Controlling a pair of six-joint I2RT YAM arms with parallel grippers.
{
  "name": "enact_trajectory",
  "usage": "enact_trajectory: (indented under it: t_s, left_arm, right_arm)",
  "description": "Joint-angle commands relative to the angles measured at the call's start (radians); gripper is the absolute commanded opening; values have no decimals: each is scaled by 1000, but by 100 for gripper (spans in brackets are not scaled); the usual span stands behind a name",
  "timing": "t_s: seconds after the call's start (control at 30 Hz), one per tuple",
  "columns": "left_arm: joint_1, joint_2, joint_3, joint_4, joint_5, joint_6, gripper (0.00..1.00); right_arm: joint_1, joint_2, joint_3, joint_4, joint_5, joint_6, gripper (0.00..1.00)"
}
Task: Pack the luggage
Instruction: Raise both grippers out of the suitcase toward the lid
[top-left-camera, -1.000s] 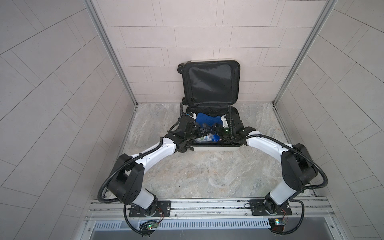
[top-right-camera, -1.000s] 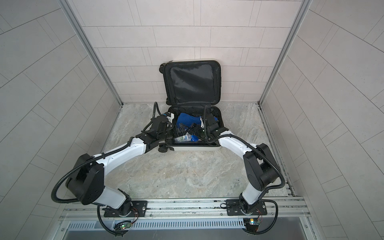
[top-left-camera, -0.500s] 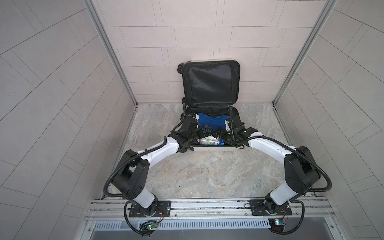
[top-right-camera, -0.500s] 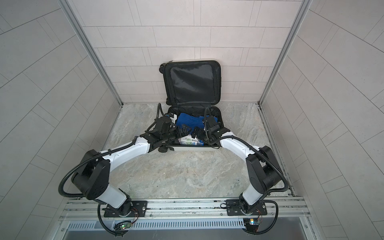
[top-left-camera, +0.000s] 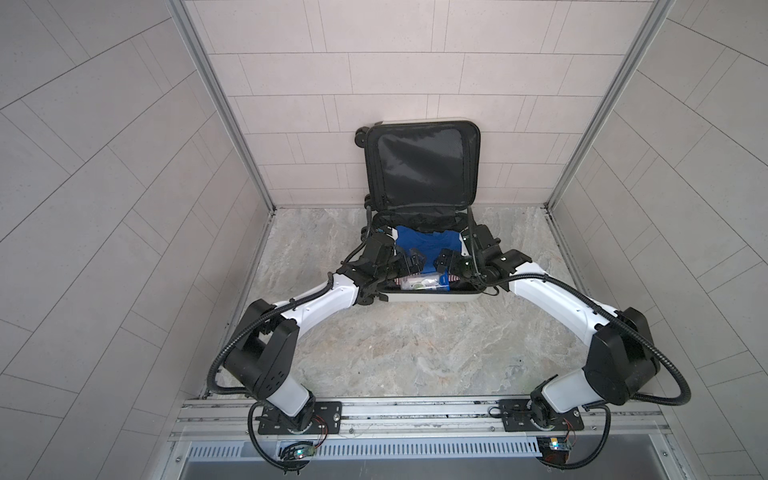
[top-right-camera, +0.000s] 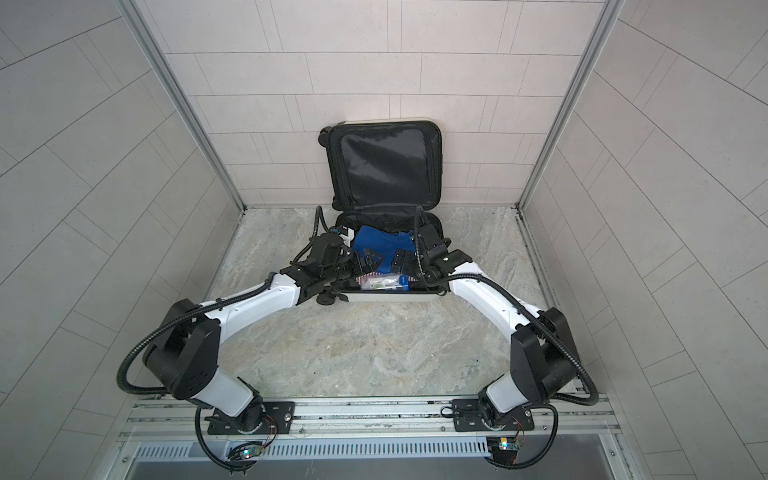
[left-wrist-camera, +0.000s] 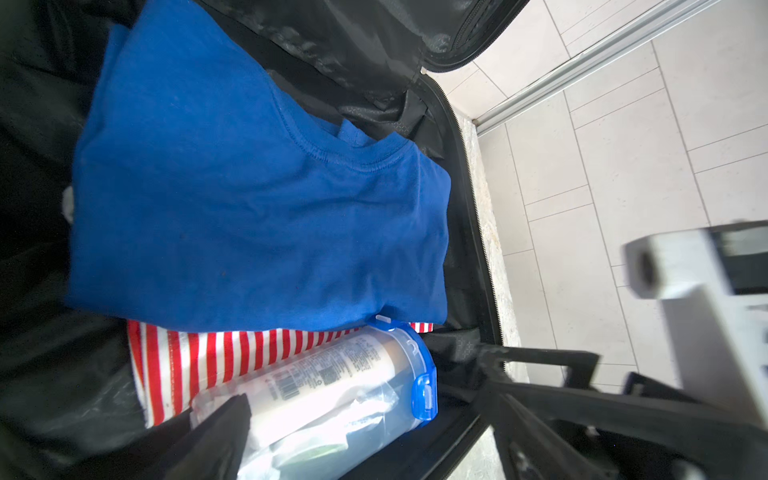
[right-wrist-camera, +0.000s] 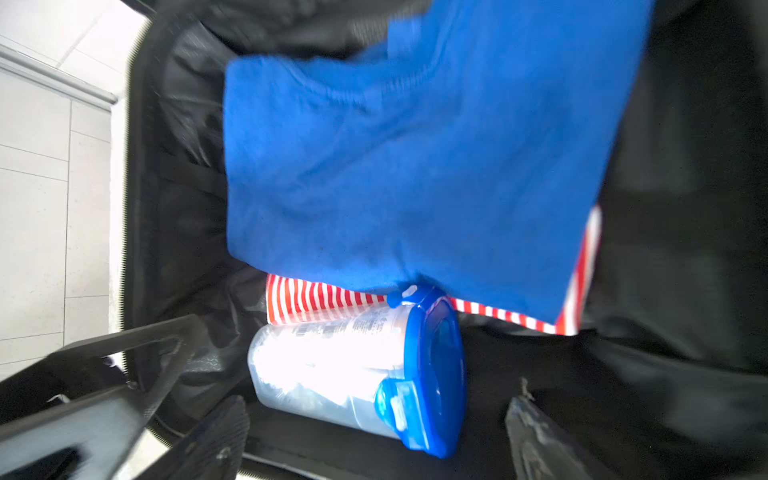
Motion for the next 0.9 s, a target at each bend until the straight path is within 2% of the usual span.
enact_trajectory:
  t_s: [0.0, 0.37, 0.47, 0.63, 0.87]
  left_arm:
    - [5, -65, 65, -69, -39, 72, 97]
    - [144, -210, 157, -246, -95, 222, 97]
    - [176, -217, 208, -281, -111, 270, 97]
    - [219, -207, 284, -316, -159, 321, 99]
    - [298, -138, 404, -249, -122, 328, 98]
  right_arm:
    - [-3, -58, 39, -87, 79, -54, 98]
    - [-22, -129, 159, -186, 270, -187, 95]
    - [-24, -121, 207, -169, 326, -257, 95]
    - [-65, -76, 327, -203, 442, -280, 95]
    - [-116, 47, 455, -75, 408, -327, 96]
